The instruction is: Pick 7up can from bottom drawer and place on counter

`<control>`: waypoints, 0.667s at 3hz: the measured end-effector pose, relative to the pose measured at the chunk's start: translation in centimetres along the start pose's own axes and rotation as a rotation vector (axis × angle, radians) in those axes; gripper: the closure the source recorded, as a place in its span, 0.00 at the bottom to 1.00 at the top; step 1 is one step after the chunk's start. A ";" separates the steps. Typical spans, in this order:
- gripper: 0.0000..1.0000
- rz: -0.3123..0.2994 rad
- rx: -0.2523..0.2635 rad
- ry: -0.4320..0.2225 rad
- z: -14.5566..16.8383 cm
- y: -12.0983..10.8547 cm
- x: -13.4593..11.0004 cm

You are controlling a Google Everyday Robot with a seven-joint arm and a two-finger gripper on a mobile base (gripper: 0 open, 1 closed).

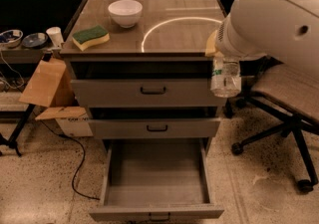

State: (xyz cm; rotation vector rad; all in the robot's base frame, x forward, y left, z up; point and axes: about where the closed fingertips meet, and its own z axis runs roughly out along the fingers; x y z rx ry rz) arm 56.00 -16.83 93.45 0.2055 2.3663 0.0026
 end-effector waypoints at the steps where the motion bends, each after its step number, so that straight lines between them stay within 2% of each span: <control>1: 1.00 0.002 0.000 -0.004 0.2 -0.4 -0.2; 2: 1.00 0.007 -0.060 -0.019 1.6 2.2 -1.5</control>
Offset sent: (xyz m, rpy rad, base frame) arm 0.0711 0.0664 0.0107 0.1489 -0.0932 0.1137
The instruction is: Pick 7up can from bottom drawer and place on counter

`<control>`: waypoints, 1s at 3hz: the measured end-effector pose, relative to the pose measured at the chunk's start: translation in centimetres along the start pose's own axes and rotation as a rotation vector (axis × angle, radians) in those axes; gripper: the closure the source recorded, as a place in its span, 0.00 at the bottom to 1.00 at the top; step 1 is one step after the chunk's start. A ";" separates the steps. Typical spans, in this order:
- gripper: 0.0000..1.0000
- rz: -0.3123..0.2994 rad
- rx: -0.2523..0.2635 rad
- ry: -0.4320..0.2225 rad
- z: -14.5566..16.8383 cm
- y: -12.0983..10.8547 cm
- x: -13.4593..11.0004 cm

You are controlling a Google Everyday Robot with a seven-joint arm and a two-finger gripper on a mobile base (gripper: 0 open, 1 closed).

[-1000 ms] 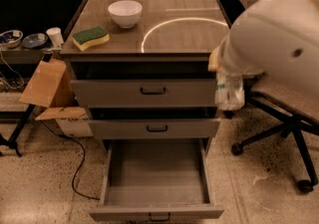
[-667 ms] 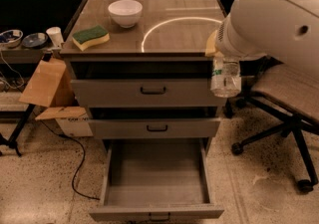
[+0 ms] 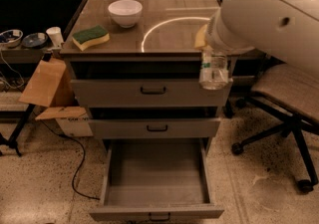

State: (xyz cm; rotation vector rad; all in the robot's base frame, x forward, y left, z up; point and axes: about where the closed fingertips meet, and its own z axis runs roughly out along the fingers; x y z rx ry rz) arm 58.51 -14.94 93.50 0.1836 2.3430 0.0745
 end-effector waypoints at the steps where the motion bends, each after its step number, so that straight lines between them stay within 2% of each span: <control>1: 1.00 0.001 -0.111 -0.017 2.1 5.9 -2.4; 2: 1.00 0.012 -0.189 -0.030 3.8 11.4 -4.9; 3: 1.00 0.025 -0.215 -0.040 5.8 16.4 -8.2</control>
Offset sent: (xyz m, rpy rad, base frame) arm 0.1156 0.1663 0.0431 0.2200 -0.0996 0.1764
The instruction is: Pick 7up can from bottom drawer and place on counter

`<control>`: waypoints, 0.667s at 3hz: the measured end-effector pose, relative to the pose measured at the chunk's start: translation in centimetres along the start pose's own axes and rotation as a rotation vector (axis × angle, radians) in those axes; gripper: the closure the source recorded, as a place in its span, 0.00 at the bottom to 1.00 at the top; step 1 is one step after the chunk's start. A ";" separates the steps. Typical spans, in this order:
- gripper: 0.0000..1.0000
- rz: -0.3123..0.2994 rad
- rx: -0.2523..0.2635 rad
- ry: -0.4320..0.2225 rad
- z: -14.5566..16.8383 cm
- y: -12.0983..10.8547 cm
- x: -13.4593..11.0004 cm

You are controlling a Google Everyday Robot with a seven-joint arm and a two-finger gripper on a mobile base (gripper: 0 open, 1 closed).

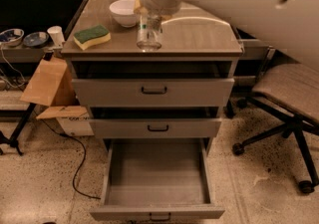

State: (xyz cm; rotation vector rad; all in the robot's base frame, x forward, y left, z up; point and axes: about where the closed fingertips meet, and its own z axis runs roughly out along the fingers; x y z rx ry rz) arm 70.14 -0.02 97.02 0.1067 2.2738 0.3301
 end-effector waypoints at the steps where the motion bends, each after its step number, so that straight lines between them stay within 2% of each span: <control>1: 1.00 0.035 0.029 -0.010 4.4 4.3 -4.2; 2: 1.00 0.074 0.091 0.013 7.8 4.5 -5.6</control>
Offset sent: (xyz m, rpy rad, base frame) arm 0.1434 0.0598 -0.0060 -0.0199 0.0986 -0.1853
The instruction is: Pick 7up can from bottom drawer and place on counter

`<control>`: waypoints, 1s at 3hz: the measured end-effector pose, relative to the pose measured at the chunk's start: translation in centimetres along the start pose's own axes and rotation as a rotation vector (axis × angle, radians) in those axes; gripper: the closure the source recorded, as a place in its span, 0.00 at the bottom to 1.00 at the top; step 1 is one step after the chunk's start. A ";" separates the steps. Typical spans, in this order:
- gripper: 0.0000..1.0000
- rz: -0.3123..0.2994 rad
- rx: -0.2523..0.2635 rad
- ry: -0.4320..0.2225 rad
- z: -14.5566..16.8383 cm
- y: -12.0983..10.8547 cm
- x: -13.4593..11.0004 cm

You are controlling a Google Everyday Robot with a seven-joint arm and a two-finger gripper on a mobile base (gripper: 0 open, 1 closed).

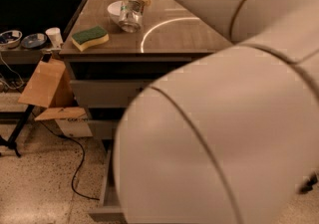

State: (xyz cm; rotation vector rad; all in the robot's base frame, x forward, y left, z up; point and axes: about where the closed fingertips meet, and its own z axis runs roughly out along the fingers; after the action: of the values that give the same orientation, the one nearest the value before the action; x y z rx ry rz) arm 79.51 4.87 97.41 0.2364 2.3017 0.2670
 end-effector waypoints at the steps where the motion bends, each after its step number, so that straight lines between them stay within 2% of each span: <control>1: 1.00 0.049 0.073 0.046 3.8 -2.0 0.2; 2: 1.00 0.094 0.128 0.080 6.8 -4.6 0.5; 3: 0.82 0.152 0.167 0.098 9.1 -7.4 0.6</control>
Offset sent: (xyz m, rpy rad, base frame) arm 0.0728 -0.0594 -0.0895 -0.0044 0.1798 -0.2026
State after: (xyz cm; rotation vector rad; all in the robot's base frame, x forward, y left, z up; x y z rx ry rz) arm 85.24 -1.03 88.97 0.4945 2.4087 0.1656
